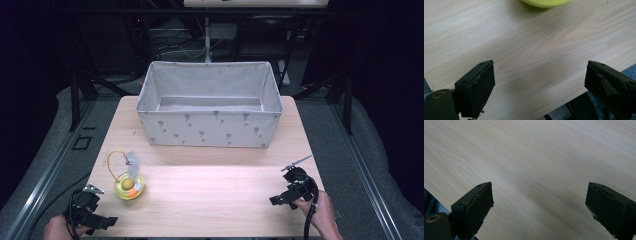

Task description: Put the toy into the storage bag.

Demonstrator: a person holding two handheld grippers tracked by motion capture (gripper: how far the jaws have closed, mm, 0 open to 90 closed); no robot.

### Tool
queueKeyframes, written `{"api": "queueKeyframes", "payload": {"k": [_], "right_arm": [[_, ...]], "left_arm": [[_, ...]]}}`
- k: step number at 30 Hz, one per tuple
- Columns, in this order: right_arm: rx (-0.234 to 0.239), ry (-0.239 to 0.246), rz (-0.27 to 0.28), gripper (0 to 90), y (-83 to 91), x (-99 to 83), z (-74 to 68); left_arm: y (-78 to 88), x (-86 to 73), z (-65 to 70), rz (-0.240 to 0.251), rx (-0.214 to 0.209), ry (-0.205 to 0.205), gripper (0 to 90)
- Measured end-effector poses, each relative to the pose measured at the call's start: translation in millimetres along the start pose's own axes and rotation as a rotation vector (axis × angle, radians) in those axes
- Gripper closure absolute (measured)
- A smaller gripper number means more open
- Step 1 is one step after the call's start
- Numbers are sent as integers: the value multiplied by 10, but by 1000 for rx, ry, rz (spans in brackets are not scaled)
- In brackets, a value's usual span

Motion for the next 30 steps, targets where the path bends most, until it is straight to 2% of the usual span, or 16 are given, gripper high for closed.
{"api": "queueKeyframes", "payload": {"k": [3, 5, 15, 20, 28, 29, 30], "right_arm": [[-1, 10, -7, 74, 7, -8, 5], [-22, 15, -9, 73, 8, -15, 19], [-7, 15, -7, 74, 13, -12, -4], [-11, 19, -12, 74, 9, -15, -2], [1, 10, -7, 76, 4, -10, -16], [-12, 19, -11, 76, 6, -15, -1], [-6, 24, -14, 76, 11, -16, -8]], "left_arm": [[6, -1, -4, -7, 5, 0, 95], [14, 8, -2, -1, 7, -3, 105], [75, 43, 19, 5, 5, -14, 130], [104, 75, 45, -5, -5, -33, 120], [176, 137, 85, -15, -20, -36, 102], [191, 153, 99, -15, -24, -36, 102], [209, 169, 108, -13, -26, -38, 99]]}}
Point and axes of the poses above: each handheld gripper's, and its own axes: y roughly backward along the jaws, x roughly out of its top, z roughly to its right, the point moved 10 cm from there along -y, roughly forward along the jaws, and after that the axes turned 10 degrees about -x, right-handed, at the moved point
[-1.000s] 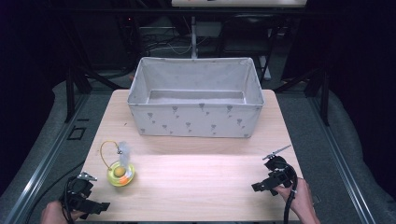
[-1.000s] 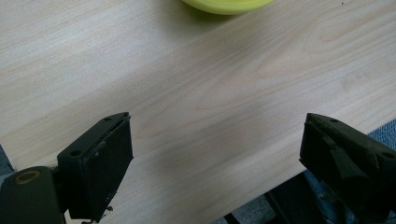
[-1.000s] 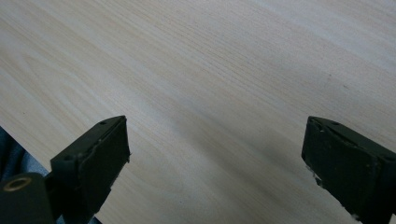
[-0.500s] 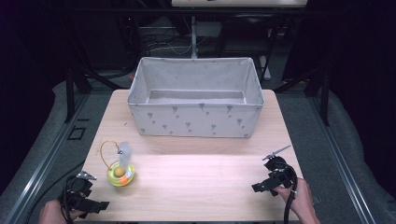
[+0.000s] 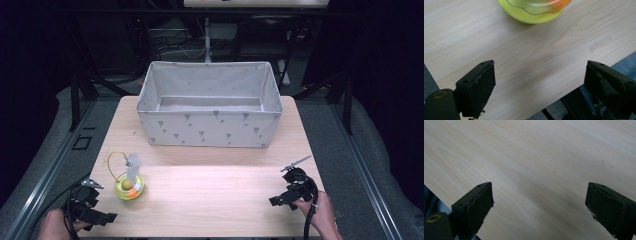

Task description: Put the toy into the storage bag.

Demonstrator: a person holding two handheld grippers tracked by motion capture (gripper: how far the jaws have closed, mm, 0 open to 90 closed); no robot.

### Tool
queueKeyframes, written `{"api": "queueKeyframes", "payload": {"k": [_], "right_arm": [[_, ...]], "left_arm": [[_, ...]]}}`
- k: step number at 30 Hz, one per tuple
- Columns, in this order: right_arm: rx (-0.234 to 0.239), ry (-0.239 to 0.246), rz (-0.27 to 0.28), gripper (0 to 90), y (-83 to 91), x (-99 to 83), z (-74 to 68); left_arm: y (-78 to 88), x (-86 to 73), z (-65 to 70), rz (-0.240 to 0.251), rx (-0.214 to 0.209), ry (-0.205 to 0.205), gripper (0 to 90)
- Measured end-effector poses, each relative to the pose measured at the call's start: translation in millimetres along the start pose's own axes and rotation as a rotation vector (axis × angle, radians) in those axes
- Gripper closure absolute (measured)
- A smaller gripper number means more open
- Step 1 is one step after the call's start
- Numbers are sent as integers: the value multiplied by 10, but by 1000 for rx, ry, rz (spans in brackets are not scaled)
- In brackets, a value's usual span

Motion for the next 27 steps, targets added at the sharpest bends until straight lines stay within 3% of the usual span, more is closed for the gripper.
{"api": "queueKeyframes", "payload": {"k": [3, 4, 12, 13, 21, 27], "right_arm": [[1, -1, 4, 74, 3, 3, -8], [2, -22, 23, 74, -3, 16, -25], [12, -19, 21, 74, 5, 14, -33], [-8, 3, 4, 74, 7, -2, -5], [-2, -18, 17, 74, -5, 7, -26], [0, -1, 2, 74, -3, -6, -21]], "left_arm": [[53, 37, 35, 8, -2, -11, 90], [97, 54, 47, 16, -2, -15, 89], [293, 144, 50, 41, -3, -37, 79], [321, 160, 43, 40, -1, -41, 79], [439, 292, 57, 32, -1, -80, 87], [508, 411, 60, 15, 2, -112, 91]]}}
Point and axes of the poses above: each handheld gripper's, and its own axes: y roughly backward along the jaws, x roughly out of its top, z roughly to its right, the point moved 10 cm from there along -y, roughly forward along the jaws, and after that the axes turned 10 degrees about -x, right-handed, at the moved point
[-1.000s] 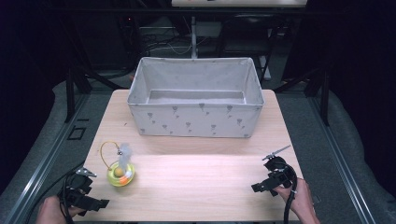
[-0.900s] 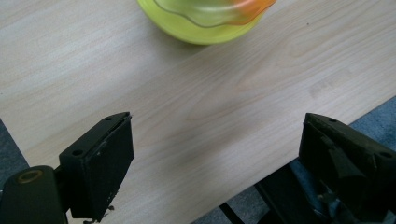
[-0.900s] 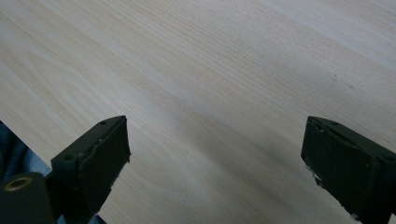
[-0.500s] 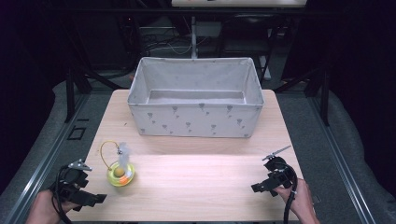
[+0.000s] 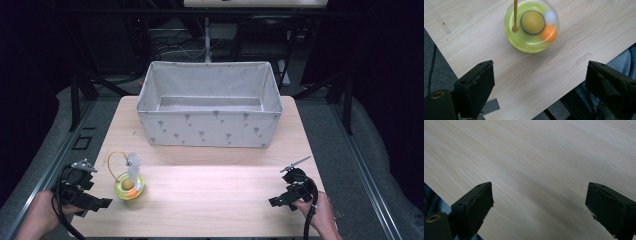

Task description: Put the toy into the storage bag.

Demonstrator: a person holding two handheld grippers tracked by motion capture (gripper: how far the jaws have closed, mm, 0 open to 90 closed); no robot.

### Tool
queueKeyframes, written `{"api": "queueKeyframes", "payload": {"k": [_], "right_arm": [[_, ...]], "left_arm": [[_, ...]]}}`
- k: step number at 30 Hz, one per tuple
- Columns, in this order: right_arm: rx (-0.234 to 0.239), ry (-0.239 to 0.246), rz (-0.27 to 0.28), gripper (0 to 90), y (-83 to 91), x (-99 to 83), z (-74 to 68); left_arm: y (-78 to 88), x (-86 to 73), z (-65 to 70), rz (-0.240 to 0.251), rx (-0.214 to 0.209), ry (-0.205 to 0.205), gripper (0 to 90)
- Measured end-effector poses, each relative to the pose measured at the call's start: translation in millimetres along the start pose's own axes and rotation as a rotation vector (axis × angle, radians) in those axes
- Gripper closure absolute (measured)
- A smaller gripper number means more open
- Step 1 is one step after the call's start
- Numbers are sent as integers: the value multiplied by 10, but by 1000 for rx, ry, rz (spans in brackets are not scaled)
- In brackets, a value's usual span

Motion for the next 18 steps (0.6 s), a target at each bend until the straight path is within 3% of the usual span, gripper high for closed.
{"api": "queueKeyframes", "payload": {"k": [7, 18], "right_arm": [[6, -5, -1, 75, -5, -1, -11], [14, 1, -9, 77, -11, -8, -25]], "left_arm": [[63, 182, 34, -8, -18, -40, 127], [185, 444, 29, -44, 15, -90, 162]]}}
Point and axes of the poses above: each handheld gripper's, and its own axes: y roughly backward along the jaws, x roughly out of its top, z roughly to its right, the point moved 10 cm from there along -y, roughly forward along the jaws, and after that the axes turned 10 degrees about -x, right-handed, at the moved point
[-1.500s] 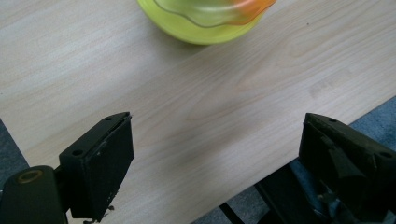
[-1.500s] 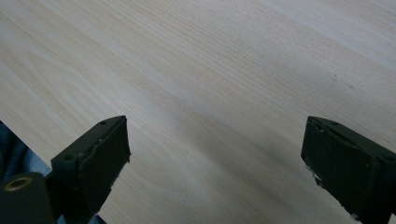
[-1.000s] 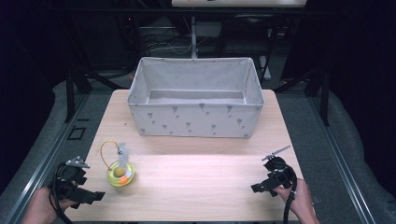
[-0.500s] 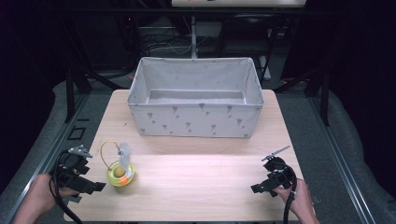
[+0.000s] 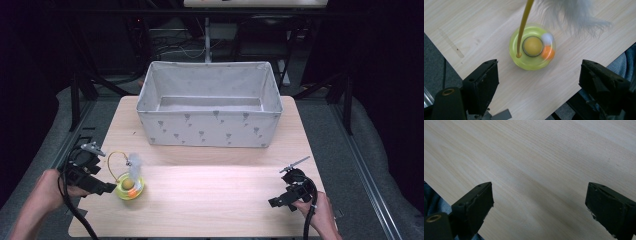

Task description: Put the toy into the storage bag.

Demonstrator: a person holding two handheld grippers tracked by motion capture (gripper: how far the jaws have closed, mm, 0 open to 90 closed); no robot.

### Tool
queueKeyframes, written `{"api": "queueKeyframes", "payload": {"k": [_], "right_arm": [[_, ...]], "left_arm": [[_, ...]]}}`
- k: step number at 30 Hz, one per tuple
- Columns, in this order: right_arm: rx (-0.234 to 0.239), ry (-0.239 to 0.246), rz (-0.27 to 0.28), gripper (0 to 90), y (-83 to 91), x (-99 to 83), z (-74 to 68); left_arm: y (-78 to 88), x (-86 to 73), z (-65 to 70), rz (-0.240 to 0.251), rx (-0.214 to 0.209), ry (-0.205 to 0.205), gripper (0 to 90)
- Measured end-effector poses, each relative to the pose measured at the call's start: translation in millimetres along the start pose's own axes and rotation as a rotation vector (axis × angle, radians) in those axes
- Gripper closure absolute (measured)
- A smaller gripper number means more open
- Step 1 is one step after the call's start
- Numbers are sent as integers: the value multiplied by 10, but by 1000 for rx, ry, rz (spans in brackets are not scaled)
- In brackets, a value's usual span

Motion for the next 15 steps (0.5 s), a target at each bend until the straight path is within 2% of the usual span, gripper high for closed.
{"api": "queueKeyframes", "payload": {"k": [4, 9, 12, 15], "right_arm": [[0, -1, 1, 77, 0, 1, -1], [0, 2, 2, 77, -4, 2, -1], [2, 1, 3, 77, -6, 3, -4], [-10, 9, -3, 77, -7, -4, 11]], "left_arm": [[44, 88, -16, -19, 9, -12, 168], [73, 162, -33, -25, -3, -11, 179], [98, 203, -42, -29, 4, -15, 203], [122, 244, -34, -26, 4, -19, 272]]}}
Point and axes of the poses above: each handheld gripper's, and its own axes: y roughly backward along the jaws, x roughly out of its top, z roughly to its right, the point moved 10 cm from there along -y, roughly forward along the jaws, and after that the axes turned 10 degrees about -x, right-handed, at the moved point
